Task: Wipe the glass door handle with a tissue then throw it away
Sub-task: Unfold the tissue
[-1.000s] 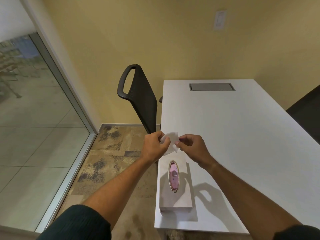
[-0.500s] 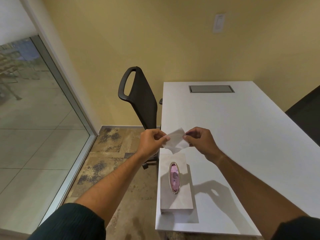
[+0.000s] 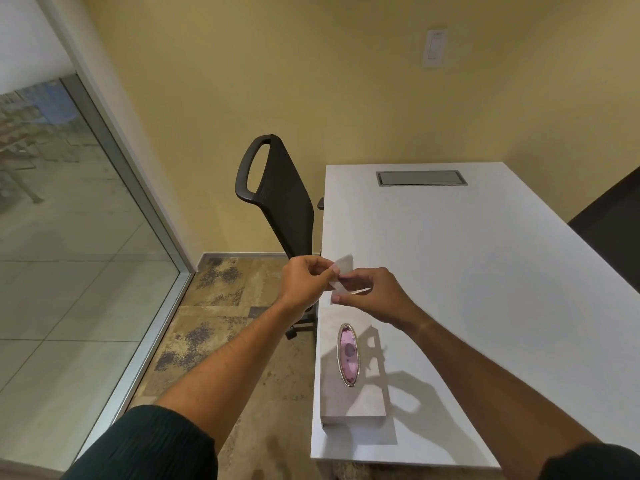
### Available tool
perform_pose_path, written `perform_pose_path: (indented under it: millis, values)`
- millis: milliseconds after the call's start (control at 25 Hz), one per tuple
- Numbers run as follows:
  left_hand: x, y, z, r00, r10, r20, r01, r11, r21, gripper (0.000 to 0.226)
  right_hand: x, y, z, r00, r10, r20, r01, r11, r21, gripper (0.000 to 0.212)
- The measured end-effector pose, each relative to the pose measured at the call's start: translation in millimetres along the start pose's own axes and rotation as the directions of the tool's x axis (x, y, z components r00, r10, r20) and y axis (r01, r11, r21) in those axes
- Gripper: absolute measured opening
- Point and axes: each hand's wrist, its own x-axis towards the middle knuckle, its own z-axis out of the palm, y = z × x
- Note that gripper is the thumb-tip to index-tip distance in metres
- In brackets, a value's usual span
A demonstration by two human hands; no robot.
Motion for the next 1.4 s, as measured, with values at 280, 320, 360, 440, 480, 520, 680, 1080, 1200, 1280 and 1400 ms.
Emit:
perform_pose_path:
  millis: [280,320,360,440,480,520,680,1080,1200,1280,1400]
  values:
    - [-5.3,3.2,0.3,0.994,-0.093,0.054,0.102,0.978,-0.182,0.013,1.4,2.3,5.1,0.986,-0.025,-0.164,0.015,0.998,-0.061,0.022]
    - [-5.8,3.9,0.4,0.993,-0.094,0.071,0.106,0.975,-0.196,0.012,1.6,1.7,3.9,0.986,-0.005,-0.166,-0.001,0.999,-0.037,0.019]
    - [-6.4,4.5,0.3,0.992,-0.091,0.085,0.106,0.974,-0.202,0.012,1.8,1.0,2.6,0.987,0.009,-0.163,-0.011,1.000,-0.012,0.017]
    - [-7.1,5.1,0.5,0.992,-0.083,0.093,0.099,0.976,-0.192,0.009,1.7,-0.7,1.3,0.989,0.019,-0.145,-0.018,1.000,0.012,0.015]
    - [-7.3,5.3,0.8,0.993,-0.078,0.093,0.094,0.979,-0.182,0.008,1.6,-1.6,1.1,0.991,0.019,-0.133,-0.017,1.000,0.013,0.015]
    - [-7.6,5.5,1.1,0.993,-0.076,0.092,0.091,0.980,-0.175,0.009,1.5,-1.9,1.2,0.992,0.018,-0.121,-0.017,1.000,0.011,0.015]
    - [-5.2,4.0,1.4,0.996,-0.089,0.028,0.092,0.984,-0.151,0.011,2.9,1.3,-1.6,0.981,0.074,-0.182,-0.054,0.992,0.117,0.016]
    - [-2.2,-5.3,-14.1,0.939,-0.258,-0.229,0.217,0.958,-0.189,0.019,2.0,11.9,-33.6,0.877,0.349,-0.330,-0.082,0.786,0.613,0.012]
    - [-2.9,-5.3,-13.6,0.927,-0.273,-0.256,0.226,0.954,-0.198,0.013,1.3,8.9,-33.9,0.864,0.392,-0.314,-0.079,0.723,0.686,0.010]
    - [-2.6,-6.1,-15.4,0.925,-0.302,-0.230,0.258,0.945,-0.200,0.013,0.9,6.7,-34.4,0.856,0.431,-0.284,-0.092,0.669,0.738,0.008]
    - [-5.0,-8.8,-17.0,0.931,-0.366,-0.015,0.364,0.930,-0.056,0.010,2.9,1.6,-35.0,0.879,0.400,-0.261,-0.114,0.707,0.698,0.008]
